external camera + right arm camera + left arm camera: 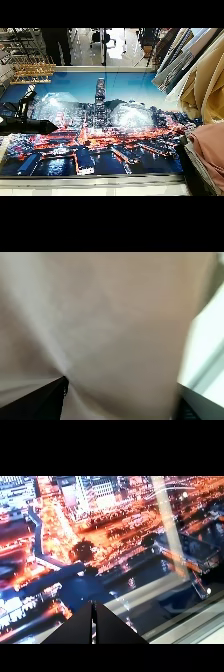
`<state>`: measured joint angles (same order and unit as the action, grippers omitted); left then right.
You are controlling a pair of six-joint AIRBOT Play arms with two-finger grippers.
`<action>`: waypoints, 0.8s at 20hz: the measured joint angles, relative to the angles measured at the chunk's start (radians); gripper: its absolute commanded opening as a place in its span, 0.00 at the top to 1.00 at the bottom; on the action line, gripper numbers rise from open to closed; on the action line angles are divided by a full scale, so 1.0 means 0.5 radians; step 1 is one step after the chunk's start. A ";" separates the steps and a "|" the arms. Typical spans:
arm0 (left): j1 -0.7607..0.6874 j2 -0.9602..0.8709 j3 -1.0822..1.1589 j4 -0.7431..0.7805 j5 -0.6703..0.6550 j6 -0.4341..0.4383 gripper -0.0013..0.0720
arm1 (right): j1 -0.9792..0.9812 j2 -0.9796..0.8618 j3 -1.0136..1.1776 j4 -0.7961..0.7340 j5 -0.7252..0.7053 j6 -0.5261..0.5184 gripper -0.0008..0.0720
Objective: Fold the clothes and pants, and hang the long-sleeved shirts on hangers.
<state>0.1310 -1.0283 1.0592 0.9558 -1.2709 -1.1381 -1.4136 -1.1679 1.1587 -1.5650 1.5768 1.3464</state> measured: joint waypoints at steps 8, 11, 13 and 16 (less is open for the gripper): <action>0.005 0.000 0.000 0.249 0.023 -0.025 0.97 | 0.513 0.001 0.681 0.902 -0.294 -0.061 0.02; 0.047 0.002 0.015 0.766 0.064 -0.336 0.97 | 1.102 -0.008 0.663 1.105 -0.336 -0.119 0.20; 0.085 0.004 0.032 1.022 0.124 -0.560 0.97 | 1.552 -0.011 0.558 1.004 -0.336 -0.159 0.59; 0.118 0.003 0.043 1.221 0.188 -0.748 0.97 | 2.112 -0.013 0.414 0.632 -0.517 -0.267 0.97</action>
<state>0.1902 -1.0267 1.0805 1.5661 -1.1770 -1.5124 -0.3576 -1.1744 1.3655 -1.2488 1.3182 1.2129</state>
